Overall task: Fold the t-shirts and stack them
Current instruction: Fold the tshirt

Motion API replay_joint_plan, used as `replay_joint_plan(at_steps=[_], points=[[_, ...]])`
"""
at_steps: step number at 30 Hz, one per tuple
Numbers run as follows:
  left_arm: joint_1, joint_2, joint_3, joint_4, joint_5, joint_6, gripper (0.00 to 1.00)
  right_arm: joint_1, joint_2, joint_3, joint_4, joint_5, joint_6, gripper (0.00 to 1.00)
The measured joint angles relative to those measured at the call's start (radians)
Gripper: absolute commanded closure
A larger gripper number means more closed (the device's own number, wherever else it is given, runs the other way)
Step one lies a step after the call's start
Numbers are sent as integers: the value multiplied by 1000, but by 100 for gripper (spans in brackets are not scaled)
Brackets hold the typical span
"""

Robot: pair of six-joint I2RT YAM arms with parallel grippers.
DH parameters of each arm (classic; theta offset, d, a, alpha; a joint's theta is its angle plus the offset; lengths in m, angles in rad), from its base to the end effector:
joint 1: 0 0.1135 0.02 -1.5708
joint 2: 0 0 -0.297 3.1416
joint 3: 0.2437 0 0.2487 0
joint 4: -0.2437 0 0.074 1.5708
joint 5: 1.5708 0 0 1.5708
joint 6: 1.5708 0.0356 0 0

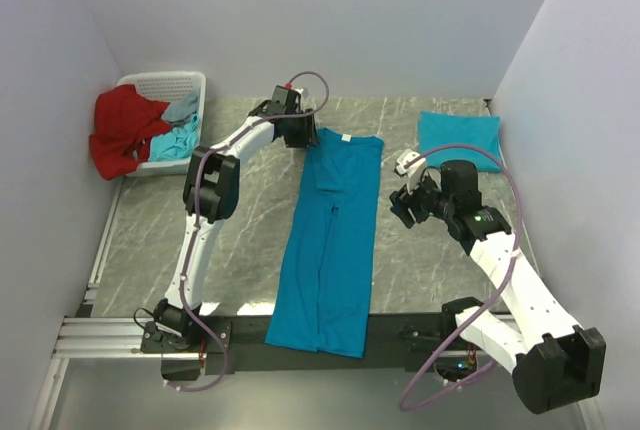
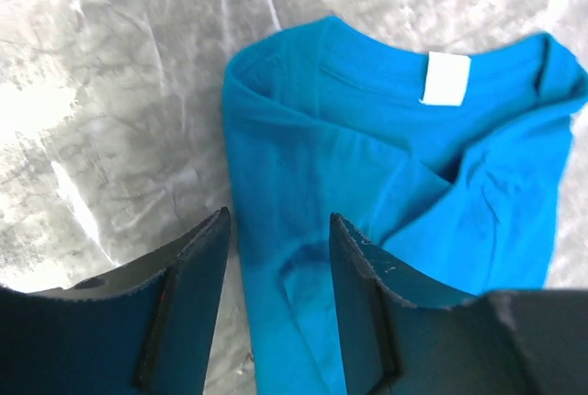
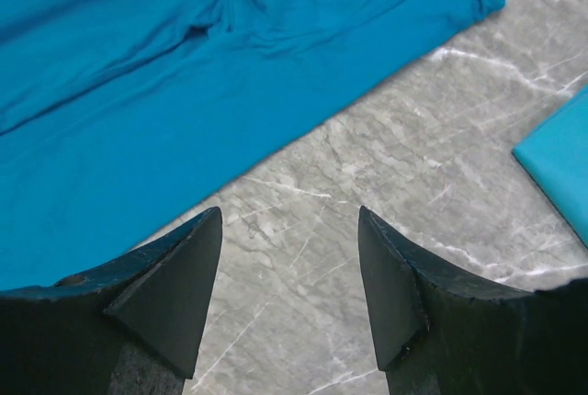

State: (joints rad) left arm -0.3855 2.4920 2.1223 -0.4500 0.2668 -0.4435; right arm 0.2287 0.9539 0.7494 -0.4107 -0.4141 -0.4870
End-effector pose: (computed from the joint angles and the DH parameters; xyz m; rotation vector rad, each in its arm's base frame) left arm 0.5313 -0.2257 0.1827 0.0590 2.4713 -0.6952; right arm 0.1757 0.0556 0.3040 -0.9630 1.9138 0.3016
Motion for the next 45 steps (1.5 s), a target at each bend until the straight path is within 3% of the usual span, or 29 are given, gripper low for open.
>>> replay_joint_plan(at_steps=[1,3,8,16,22,24,25,29,34,37,45], points=[[-3,6,12,-9,-19,-2,49,-4,-8,0,0,-4,2,32],[-11,15,27,-14,-48,-10,62,-7,-18,0,1,-14,6,32],[-23,29,32,-16,-43,-18,99,-11,-20,-2,1,-26,11,32],[-6,29,29,0,-60,-43,100,-30,-21,-4,0,-33,15,32],[87,0,-13,11,-110,-69,100,-33,-9,-4,1,-31,18,32],[131,0,-13,11,-123,-68,89,-33,14,-3,3,-23,24,32],[152,0,-13,11,-125,-64,70,-34,34,-3,5,-18,27,31],[206,-23,-16,10,-158,-36,38,-37,159,26,4,-3,59,30],[212,-201,-169,29,-259,26,20,-42,488,283,-24,-23,169,31],[210,-418,-315,68,-317,73,1,-47,731,531,-16,-71,271,32],[248,-1184,-900,327,-229,83,1,-46,1353,1189,-69,-156,555,38]])
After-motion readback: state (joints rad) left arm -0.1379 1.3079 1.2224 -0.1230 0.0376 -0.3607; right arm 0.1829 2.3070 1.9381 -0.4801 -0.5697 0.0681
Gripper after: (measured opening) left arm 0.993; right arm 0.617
